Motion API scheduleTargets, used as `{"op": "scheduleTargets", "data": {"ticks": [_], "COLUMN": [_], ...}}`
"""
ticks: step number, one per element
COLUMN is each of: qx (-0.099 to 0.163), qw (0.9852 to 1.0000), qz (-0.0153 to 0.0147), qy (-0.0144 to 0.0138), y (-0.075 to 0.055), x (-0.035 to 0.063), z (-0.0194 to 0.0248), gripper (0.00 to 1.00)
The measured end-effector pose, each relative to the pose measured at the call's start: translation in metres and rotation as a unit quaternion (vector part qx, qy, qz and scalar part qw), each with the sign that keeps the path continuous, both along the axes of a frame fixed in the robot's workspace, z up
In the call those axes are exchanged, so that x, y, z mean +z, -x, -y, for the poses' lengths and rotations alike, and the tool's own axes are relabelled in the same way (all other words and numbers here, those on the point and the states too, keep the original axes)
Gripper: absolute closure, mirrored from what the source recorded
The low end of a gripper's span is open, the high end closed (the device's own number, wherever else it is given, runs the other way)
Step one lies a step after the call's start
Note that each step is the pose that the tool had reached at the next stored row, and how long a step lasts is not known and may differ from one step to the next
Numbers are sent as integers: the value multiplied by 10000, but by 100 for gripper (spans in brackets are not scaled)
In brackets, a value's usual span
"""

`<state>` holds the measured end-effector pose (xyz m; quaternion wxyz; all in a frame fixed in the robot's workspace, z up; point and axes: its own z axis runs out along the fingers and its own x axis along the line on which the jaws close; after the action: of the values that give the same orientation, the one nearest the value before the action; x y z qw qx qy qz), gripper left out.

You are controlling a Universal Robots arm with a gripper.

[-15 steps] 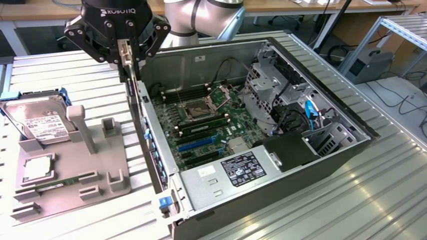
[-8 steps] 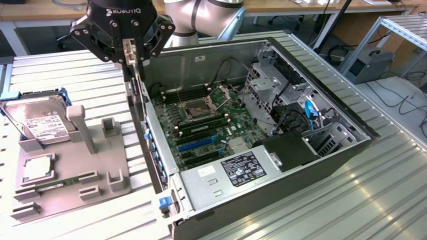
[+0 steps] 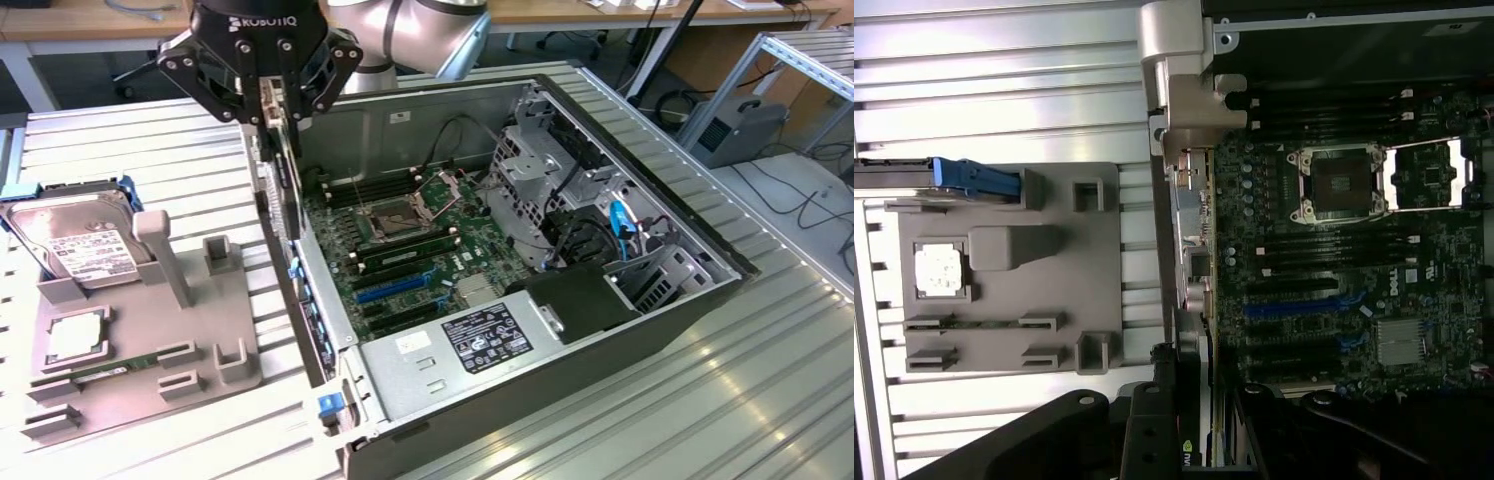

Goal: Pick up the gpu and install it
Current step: 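Pick up the gpu and move the gpu toward the slot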

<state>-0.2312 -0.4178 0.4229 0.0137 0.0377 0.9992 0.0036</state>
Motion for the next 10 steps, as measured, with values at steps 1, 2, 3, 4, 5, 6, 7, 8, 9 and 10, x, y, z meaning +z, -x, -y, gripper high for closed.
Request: {"op": "scheduleTargets", "data": {"ticks": [1, 2, 3, 4, 5, 6, 7, 8, 9, 10], "qx": [0, 0, 0, 0, 0, 1, 0, 0, 0, 0], "qw": [10000, 10000, 10000, 10000, 10000, 10000, 10000, 10000, 10000, 10000], "qz": [0, 0, 0, 0, 0, 0, 0, 0, 0, 0], "qy": [0, 0, 0, 0, 0, 0, 0, 0, 0, 0], "y": [-16, -27, -39, -57, -69, -80, -92, -105, -118, -130], "x": [0, -1, -1, -2, -2, -3, -4, -4, -5, -6], "z": [0, 0, 0, 0, 0, 0, 0, 0, 0, 0], "gripper": [73, 73, 73, 73, 73, 73, 73, 73, 73, 73]}}
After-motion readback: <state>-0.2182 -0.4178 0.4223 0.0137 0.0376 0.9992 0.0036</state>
